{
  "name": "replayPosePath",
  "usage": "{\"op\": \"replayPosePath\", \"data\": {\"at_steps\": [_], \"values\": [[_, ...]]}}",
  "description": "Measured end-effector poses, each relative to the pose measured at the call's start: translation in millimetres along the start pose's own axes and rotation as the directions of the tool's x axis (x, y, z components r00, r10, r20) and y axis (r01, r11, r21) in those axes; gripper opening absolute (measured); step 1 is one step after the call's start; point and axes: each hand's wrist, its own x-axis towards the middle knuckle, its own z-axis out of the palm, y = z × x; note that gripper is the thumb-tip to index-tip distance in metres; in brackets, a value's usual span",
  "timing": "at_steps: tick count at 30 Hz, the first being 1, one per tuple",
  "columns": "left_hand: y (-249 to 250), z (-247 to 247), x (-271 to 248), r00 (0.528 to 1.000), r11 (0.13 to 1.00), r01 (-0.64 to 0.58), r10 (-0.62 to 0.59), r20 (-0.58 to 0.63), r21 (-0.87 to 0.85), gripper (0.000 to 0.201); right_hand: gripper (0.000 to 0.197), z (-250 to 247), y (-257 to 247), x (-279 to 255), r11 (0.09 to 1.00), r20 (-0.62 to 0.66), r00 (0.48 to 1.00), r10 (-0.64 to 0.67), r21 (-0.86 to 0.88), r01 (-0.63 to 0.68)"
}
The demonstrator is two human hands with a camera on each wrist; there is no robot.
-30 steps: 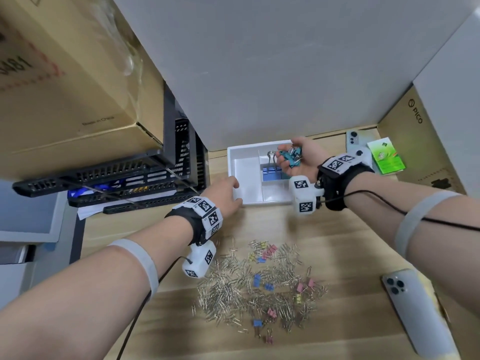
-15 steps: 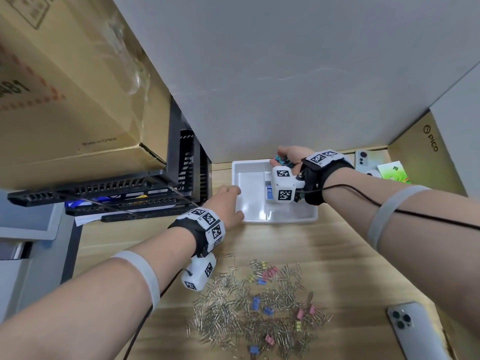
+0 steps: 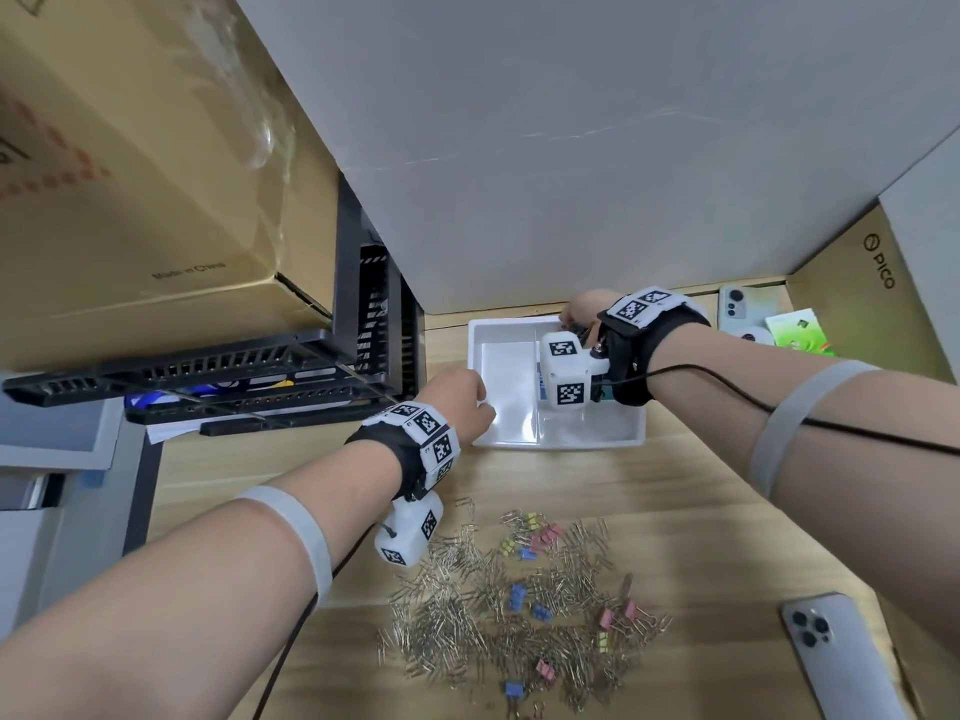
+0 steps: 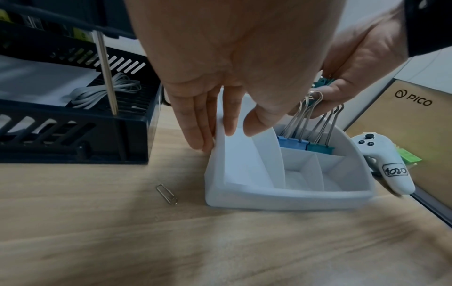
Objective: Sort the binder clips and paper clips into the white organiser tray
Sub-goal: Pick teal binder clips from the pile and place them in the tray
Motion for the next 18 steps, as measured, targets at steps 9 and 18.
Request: {"op": "replayPosePath", "data": {"at_steps": [9,18], "values": [[1,1,0,1.0,1.0,0.006,-0.005,0.011,-0.03,0.006,0.007,15,0,19,0.905,0.004,0.996,-0.094,-0.416,0.087],[4,-1,-5,0.998,0.992,0.06,-0.056,0.031,-0.11,0.006,0.107,-12,42,211,0.595,-0.067,0.998,0.017,-0.801,-0.064]]}}
